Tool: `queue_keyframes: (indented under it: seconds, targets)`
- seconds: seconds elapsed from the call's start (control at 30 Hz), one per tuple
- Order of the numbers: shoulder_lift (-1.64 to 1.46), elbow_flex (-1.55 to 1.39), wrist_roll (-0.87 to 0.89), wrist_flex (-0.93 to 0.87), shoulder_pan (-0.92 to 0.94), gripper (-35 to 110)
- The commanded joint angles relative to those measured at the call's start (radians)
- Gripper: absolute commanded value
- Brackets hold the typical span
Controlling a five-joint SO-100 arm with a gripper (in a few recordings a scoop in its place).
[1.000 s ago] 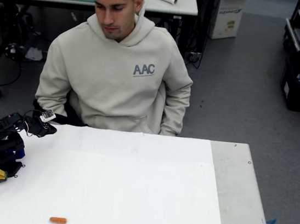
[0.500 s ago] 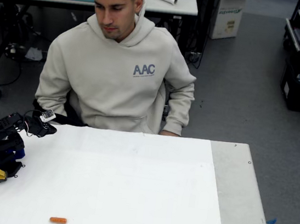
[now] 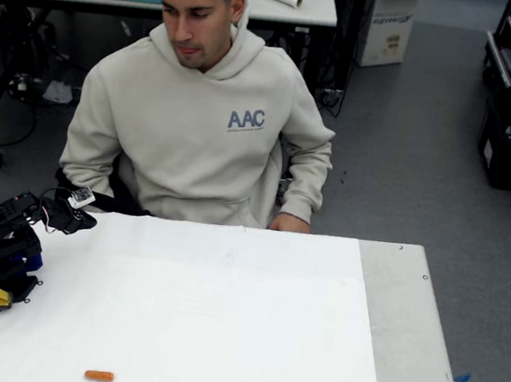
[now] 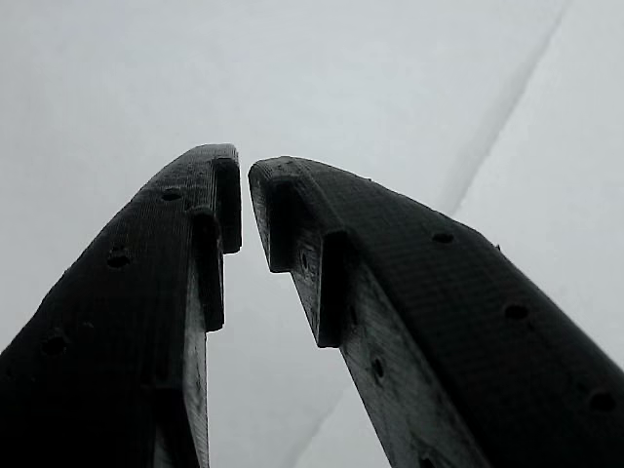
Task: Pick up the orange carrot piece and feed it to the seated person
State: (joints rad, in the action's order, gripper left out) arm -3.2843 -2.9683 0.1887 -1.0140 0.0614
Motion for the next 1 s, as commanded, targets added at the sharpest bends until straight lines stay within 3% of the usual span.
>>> queue_keyframes:
  seconds: [0.0,0.97]
  targets:
    - [-0.005,0.011,0.009,0.002,0.0,-2]
    - [-0.015,0.006,0.021,0.014,-0.011,-2]
